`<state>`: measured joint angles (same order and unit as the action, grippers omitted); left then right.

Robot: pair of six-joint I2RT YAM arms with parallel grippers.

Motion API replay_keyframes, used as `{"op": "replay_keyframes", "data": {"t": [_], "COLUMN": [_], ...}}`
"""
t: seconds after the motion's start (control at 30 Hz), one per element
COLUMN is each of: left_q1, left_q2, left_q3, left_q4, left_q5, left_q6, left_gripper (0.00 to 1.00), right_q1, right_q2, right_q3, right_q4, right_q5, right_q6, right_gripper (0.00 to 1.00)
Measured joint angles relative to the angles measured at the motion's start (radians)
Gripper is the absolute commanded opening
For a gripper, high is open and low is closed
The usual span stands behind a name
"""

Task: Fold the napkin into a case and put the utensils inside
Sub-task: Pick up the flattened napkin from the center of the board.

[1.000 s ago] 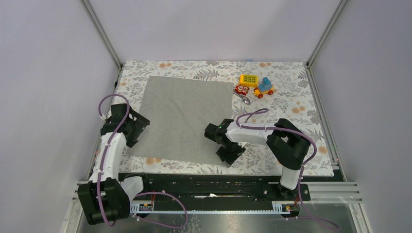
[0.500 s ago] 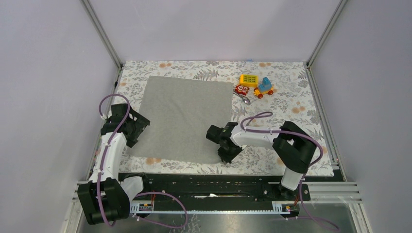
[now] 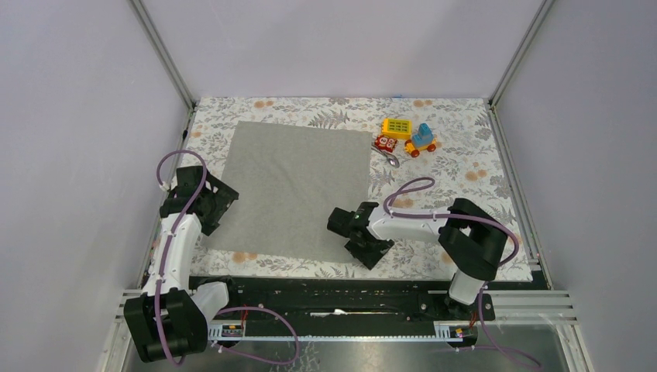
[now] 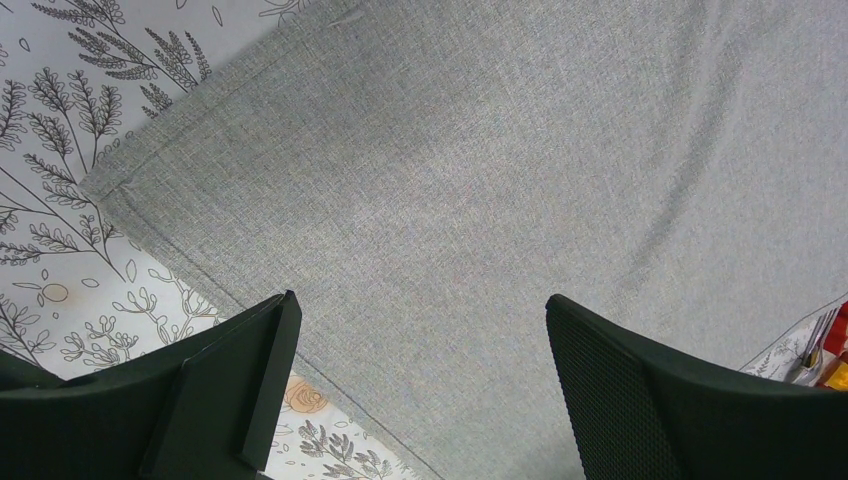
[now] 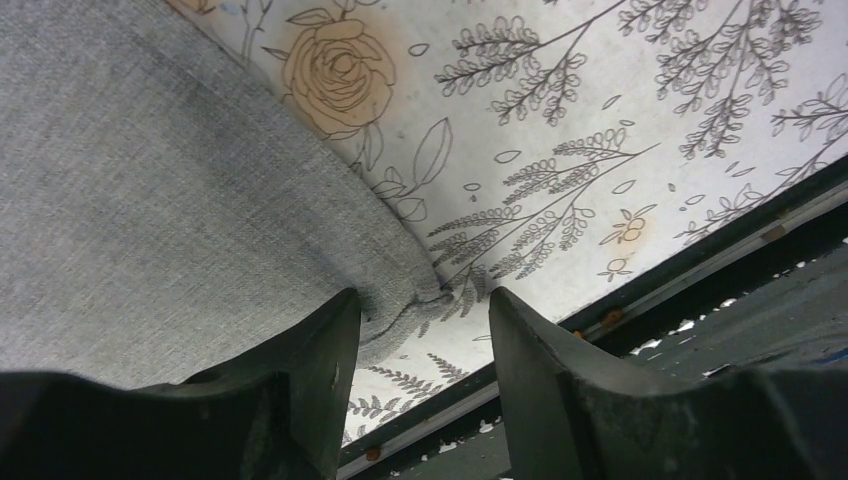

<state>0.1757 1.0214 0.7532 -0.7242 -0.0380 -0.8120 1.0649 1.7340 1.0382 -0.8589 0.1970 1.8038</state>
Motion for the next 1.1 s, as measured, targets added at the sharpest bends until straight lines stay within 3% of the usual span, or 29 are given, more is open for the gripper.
{"op": "replay_keyframes", "data": {"t": [0.23,0.43,0.57,0.83,0.93,1.1], "left_q1": [0.000,0.000,0.000,0.000,0.000,0.000], "left_q2": [0.000,0.000,0.000,0.000,0.000,0.001], "left_q3": [0.000,0.000,0.000,0.000,0.000,-0.002], "left_q4": [0.000,0.000,0.000,0.001,0.000,0.000], "left_q5": [0.000,0.000,0.000,0.000,-0.006,-0.024], "left_q6": [0.000,0.004,0.004,0.013,0.022,0.029], "left_gripper": [0.99,0.99,0.99,0.99,0.99,0.99], "right_q1": [0.007,0.006,0.005,-0.001,-0.003,-0.004], "right_q2": [-0.037,-0.039,-0.034,-0.023,-0.023,-0.010], "right_q3": [-0.047,-0.050,-0.048,-0.055,-0.057,-0.023], "right_q4": [0.016,0.031,0.031,0.035,0.036,0.013], "right_q5": [0.002,0.003,0.001,-0.017,-0.024,-0.021], "right_q6": [0.011,0.011,0.008,0.000,-0.005,-0.039], "right_gripper": [0.57,0.49,0.36,0.21,0.00,0.00]}}
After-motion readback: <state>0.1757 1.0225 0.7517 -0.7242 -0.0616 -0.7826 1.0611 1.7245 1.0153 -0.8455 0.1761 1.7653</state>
